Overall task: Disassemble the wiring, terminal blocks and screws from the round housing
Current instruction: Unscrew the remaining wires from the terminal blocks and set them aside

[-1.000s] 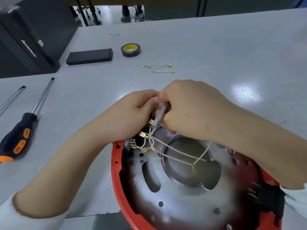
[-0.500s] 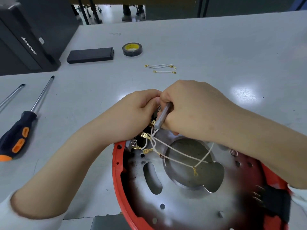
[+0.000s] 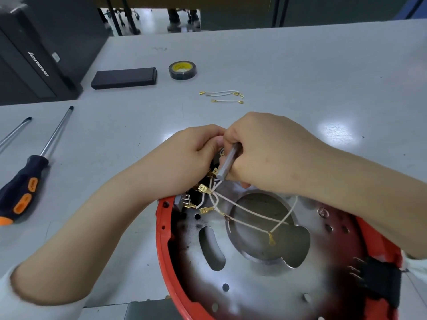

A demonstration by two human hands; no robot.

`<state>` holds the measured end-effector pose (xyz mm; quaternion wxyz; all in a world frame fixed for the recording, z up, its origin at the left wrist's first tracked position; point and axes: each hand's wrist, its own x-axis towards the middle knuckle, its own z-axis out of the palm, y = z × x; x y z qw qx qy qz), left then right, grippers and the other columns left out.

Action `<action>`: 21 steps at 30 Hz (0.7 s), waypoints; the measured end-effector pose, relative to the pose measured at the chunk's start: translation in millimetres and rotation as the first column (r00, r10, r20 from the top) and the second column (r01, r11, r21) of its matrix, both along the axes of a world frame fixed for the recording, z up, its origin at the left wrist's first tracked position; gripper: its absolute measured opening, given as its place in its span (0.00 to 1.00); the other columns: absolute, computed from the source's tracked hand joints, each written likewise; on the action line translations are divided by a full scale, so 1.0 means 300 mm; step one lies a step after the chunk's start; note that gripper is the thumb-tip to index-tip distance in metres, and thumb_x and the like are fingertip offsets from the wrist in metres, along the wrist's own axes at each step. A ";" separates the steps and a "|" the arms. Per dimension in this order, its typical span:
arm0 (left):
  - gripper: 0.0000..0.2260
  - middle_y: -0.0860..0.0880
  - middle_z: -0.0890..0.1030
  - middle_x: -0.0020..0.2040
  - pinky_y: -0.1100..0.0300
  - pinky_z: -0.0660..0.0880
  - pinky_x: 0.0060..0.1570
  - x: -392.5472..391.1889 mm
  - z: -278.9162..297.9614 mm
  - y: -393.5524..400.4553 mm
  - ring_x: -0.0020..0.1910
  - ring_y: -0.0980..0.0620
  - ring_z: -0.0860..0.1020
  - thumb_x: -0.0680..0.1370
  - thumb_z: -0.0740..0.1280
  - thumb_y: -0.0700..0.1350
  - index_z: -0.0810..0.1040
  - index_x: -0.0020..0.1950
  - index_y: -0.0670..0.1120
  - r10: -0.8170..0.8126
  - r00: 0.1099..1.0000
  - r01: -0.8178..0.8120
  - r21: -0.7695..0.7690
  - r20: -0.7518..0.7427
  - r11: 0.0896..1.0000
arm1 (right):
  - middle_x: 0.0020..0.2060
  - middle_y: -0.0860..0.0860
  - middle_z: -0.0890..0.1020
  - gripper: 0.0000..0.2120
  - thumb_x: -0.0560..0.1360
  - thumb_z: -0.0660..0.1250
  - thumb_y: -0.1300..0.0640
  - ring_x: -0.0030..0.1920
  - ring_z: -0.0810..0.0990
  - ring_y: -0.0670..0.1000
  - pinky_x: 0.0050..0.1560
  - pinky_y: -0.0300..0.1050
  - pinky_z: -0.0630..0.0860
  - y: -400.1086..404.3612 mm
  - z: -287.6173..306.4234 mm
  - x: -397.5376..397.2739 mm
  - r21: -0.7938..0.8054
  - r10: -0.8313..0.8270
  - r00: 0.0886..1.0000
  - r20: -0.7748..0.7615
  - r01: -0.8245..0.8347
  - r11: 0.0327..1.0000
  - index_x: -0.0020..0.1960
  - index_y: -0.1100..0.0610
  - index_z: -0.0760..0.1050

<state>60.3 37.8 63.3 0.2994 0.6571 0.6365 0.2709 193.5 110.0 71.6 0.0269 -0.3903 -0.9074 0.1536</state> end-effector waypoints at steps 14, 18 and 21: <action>0.17 0.51 0.80 0.36 0.65 0.70 0.35 0.001 -0.010 0.004 0.36 0.53 0.76 0.83 0.56 0.45 0.74 0.39 0.62 0.013 1.000 -0.013 0.018 0.022 1.000 | 0.21 0.25 0.69 0.14 0.54 0.59 0.41 0.19 0.69 0.43 0.25 0.38 0.61 0.036 -0.031 -0.010 -0.009 -0.016 0.997 0.074 0.017 1.000 0.30 0.19 0.63; 0.17 0.51 0.82 0.40 0.65 0.70 0.40 0.001 -0.009 0.005 0.40 0.54 0.77 0.82 0.56 0.45 0.74 0.39 0.62 0.023 1.000 -0.022 0.021 -0.010 1.000 | 0.19 0.42 0.73 0.05 0.54 0.61 0.41 0.22 0.69 0.40 0.25 0.39 0.62 0.045 -0.064 -0.004 0.031 -0.082 0.996 0.019 0.081 0.996 0.28 0.38 0.73; 0.14 0.50 0.83 0.44 0.62 0.71 0.46 -0.001 -0.003 0.004 0.44 0.54 0.78 0.82 0.56 0.46 0.75 0.44 0.62 -0.003 1.000 0.004 0.016 -0.021 1.000 | 0.22 0.39 0.76 0.10 0.54 0.59 0.40 0.22 0.69 0.39 0.25 0.38 0.63 0.029 -0.035 0.015 0.064 -0.052 0.998 0.028 0.050 0.997 0.29 0.43 0.74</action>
